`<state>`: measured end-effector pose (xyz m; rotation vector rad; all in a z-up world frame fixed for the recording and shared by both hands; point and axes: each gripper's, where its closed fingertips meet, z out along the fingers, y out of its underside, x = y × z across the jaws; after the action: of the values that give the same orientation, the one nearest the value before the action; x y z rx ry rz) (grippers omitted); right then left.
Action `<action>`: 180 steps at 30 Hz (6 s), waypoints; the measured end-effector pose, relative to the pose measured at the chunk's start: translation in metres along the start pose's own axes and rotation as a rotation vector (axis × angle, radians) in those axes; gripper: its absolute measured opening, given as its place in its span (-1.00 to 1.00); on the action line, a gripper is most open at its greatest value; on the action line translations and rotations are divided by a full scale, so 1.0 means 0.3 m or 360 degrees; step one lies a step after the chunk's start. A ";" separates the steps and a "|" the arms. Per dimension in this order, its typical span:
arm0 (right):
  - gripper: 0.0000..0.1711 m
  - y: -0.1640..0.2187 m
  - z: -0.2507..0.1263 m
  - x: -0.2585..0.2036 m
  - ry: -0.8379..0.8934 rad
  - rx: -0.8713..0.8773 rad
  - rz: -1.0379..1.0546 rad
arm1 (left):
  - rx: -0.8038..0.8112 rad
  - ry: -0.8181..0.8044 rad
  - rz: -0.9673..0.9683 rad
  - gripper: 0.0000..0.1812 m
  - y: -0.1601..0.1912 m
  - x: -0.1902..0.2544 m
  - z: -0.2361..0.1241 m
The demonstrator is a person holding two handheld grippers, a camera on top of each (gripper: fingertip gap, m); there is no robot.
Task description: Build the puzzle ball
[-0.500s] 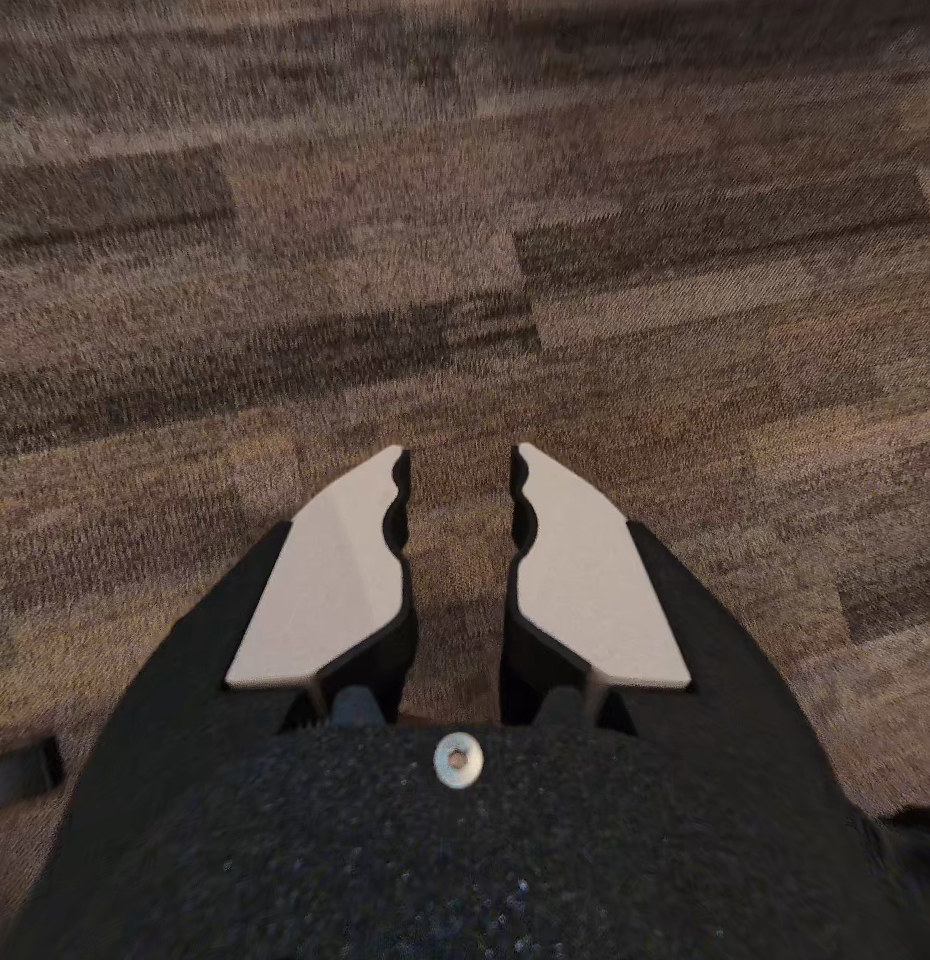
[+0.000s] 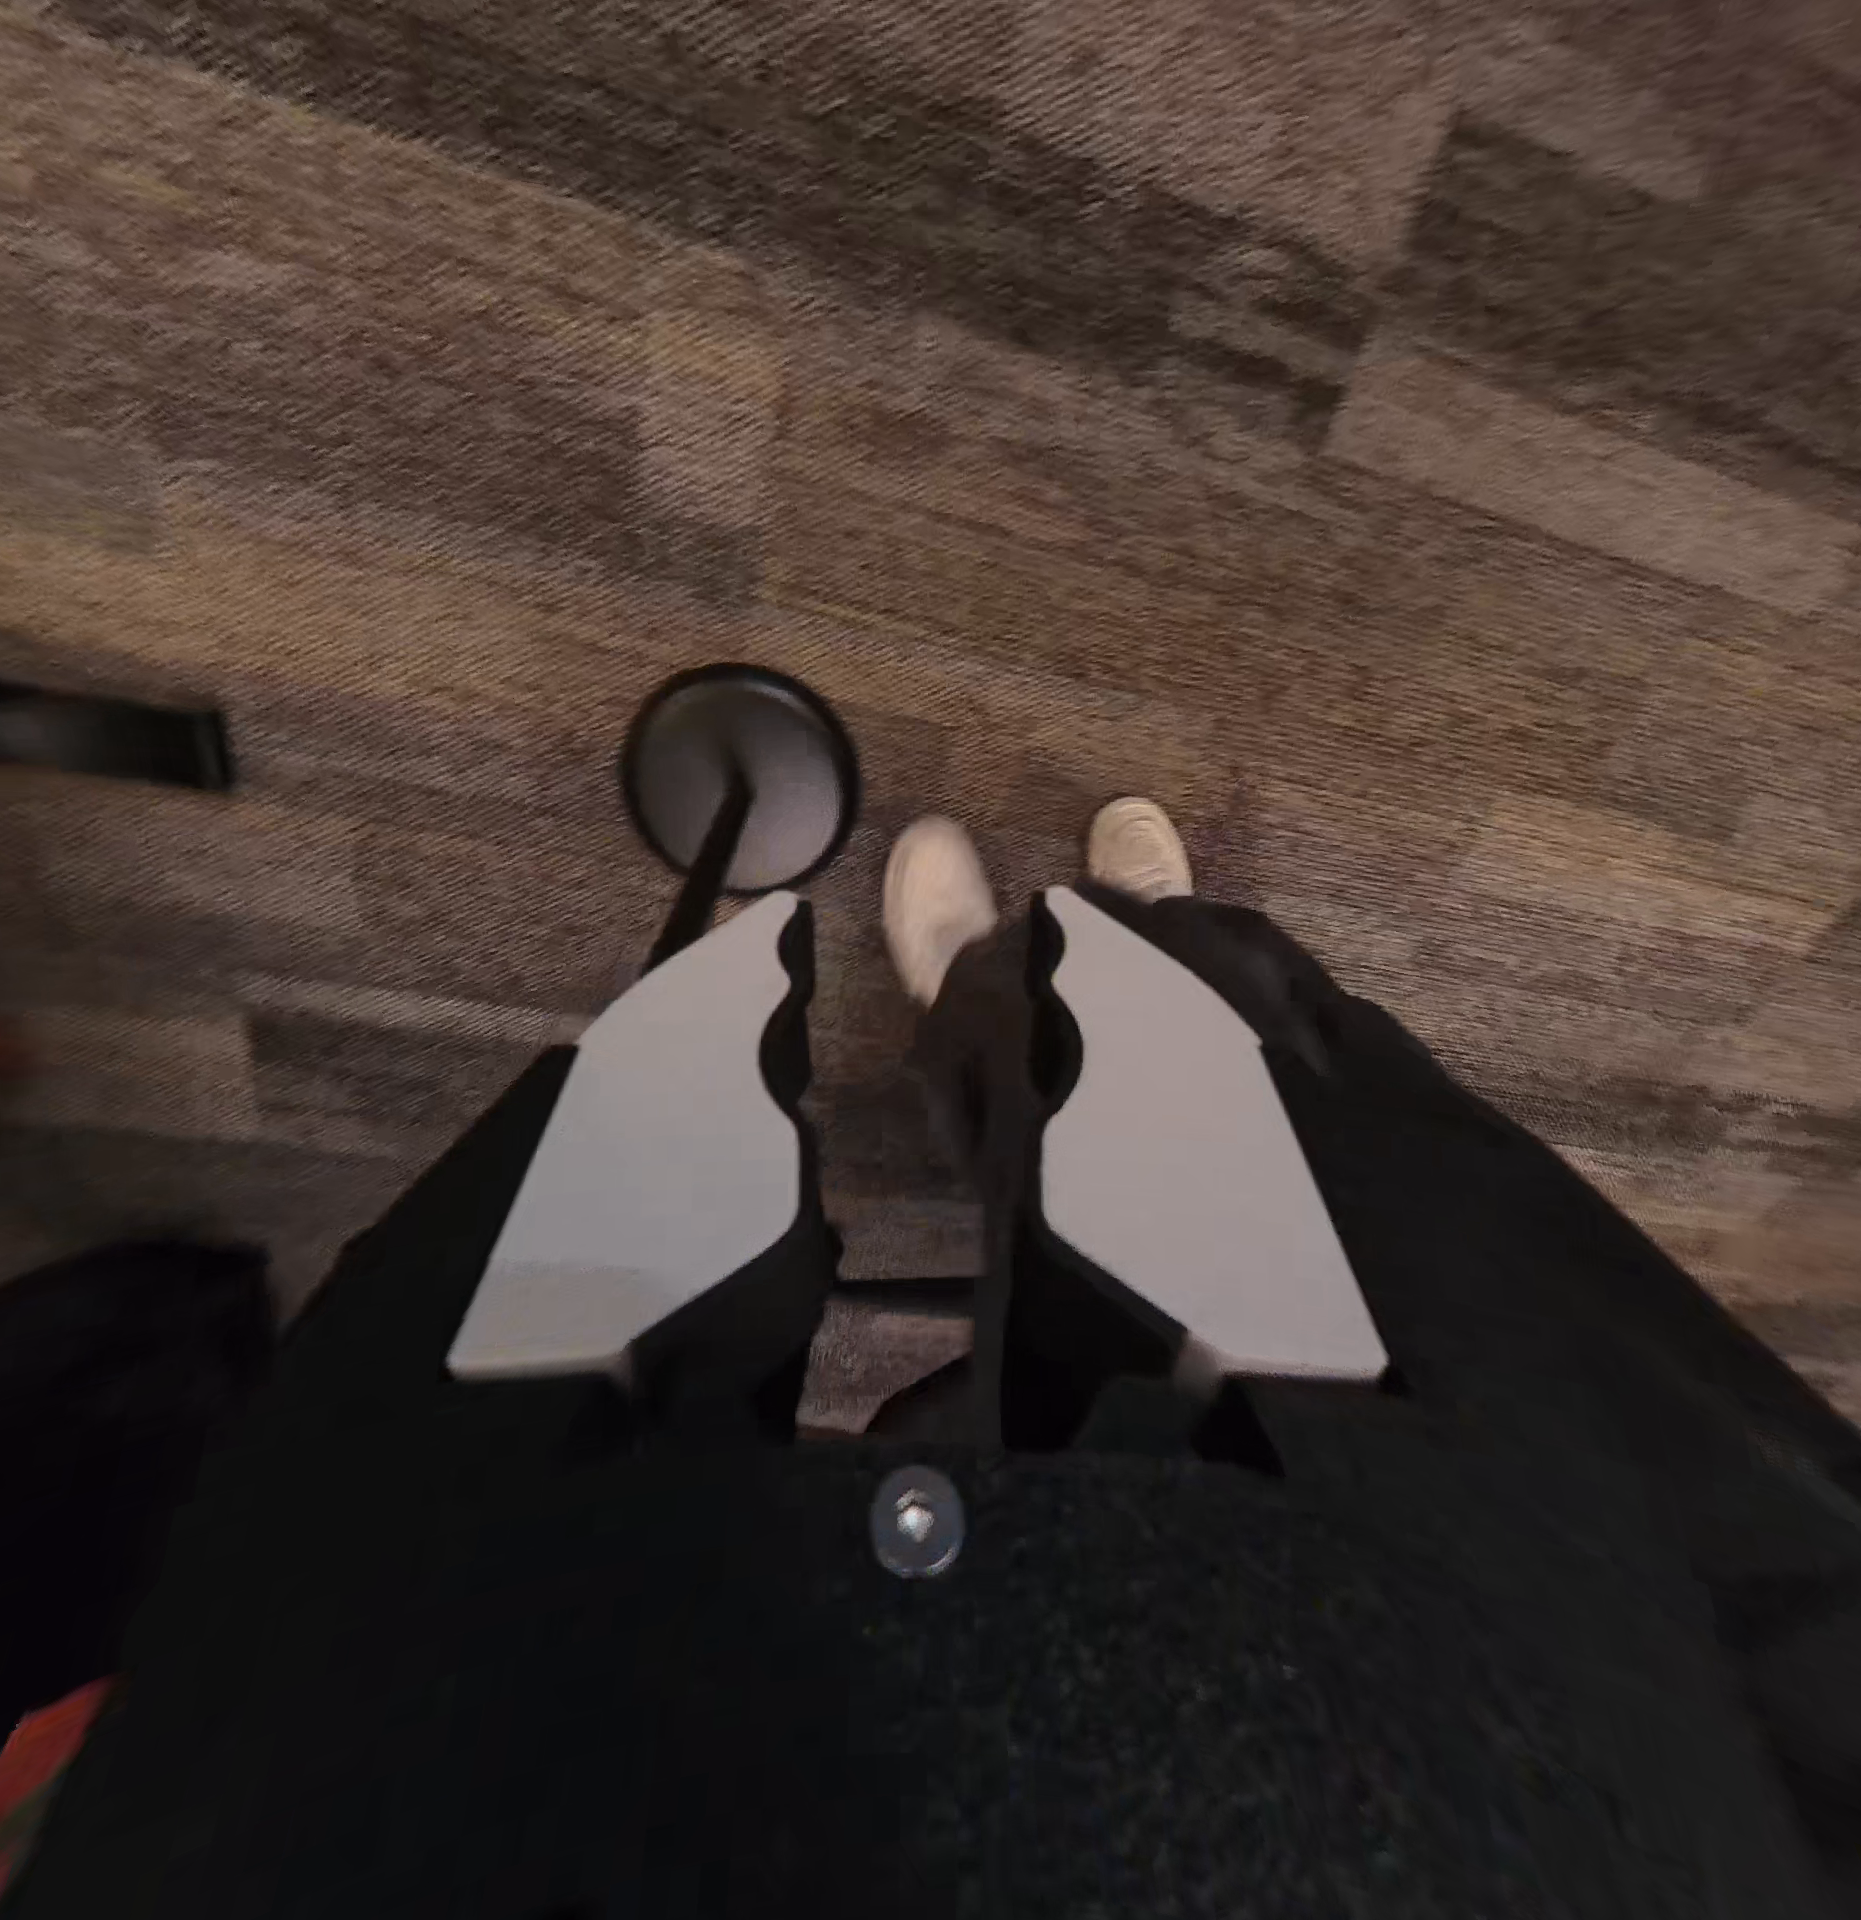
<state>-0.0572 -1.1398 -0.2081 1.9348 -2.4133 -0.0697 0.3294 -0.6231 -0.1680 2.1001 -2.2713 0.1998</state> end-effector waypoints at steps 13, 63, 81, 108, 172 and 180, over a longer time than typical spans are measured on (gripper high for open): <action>-0.66 -1.756 -0.503 -0.762 -0.0035 0.0246 -0.0465 | -0.0210 0.0223 -0.1119 -0.57 -0.410 -0.819 0.169; -0.56 -4.410 1.918 -7.167 -0.0112 0.0249 -0.2719 | -0.1154 0.0821 -0.1696 -0.48 -1.563 -3.866 0.242; -0.58 -4.034 1.049 -7.190 -0.0610 0.0237 -0.2725 | -0.0665 0.0871 -0.2075 -0.49 -1.834 -3.755 0.281; -0.58 -1.062 -0.572 -5.311 -0.1701 -0.1036 -0.4908 | 0.0101 0.0895 -0.4630 -0.48 -2.135 -0.963 -0.214; -0.65 -0.555 -1.166 -3.002 -0.1254 0.0796 -0.2714 | 0.0426 -0.0143 -0.1170 -0.97 2.412 -0.451 0.091; -0.63 -0.587 -1.288 -2.723 -0.0901 0.1713 -0.2886 | 0.0574 0.0002 -0.1448 -0.58 2.653 -0.564 0.125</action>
<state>0.3169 -0.3828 0.1587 4.0000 0.3956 0.7800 -0.4467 -0.4012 -0.2779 3.0324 -1.1166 0.5757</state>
